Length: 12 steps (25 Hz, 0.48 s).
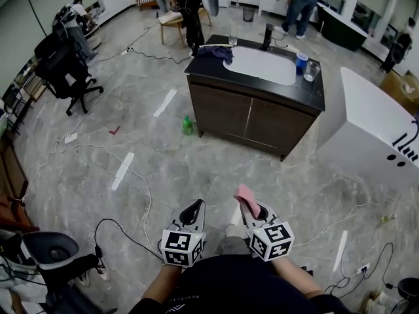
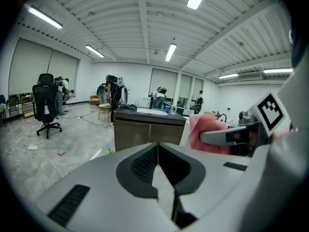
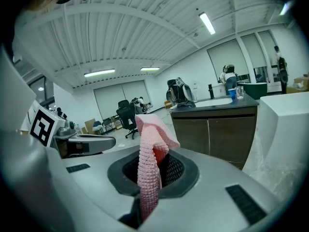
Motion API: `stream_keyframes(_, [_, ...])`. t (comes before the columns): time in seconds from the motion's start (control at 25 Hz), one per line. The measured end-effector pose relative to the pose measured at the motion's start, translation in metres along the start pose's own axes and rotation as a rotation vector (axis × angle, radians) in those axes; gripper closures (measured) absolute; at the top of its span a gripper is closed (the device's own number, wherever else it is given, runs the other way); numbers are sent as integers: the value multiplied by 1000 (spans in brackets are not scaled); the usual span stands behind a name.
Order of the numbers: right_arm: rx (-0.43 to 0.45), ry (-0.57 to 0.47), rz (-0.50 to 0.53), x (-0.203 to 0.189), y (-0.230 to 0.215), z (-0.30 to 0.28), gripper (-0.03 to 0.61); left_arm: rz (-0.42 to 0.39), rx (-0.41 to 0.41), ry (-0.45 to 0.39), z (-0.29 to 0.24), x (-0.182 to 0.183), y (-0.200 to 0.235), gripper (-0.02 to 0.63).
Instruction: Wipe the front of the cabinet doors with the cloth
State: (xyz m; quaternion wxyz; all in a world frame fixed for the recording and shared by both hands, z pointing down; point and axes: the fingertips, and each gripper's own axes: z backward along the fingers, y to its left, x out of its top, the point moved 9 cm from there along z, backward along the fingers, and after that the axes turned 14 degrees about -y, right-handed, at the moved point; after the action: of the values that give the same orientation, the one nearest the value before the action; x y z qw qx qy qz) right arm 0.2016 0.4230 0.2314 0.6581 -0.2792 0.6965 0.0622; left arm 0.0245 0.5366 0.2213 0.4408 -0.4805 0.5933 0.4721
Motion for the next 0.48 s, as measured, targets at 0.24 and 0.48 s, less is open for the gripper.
stream_keyframes(0.24, [25, -19, -6, 19, -37, -35, 537, -22, -10, 3, -51, 14, -2, 601])
stream_keyframes(0.48, [49, -31, -18, 28, -67, -60, 537, -42, 6, -20, -92, 24, 1, 601])
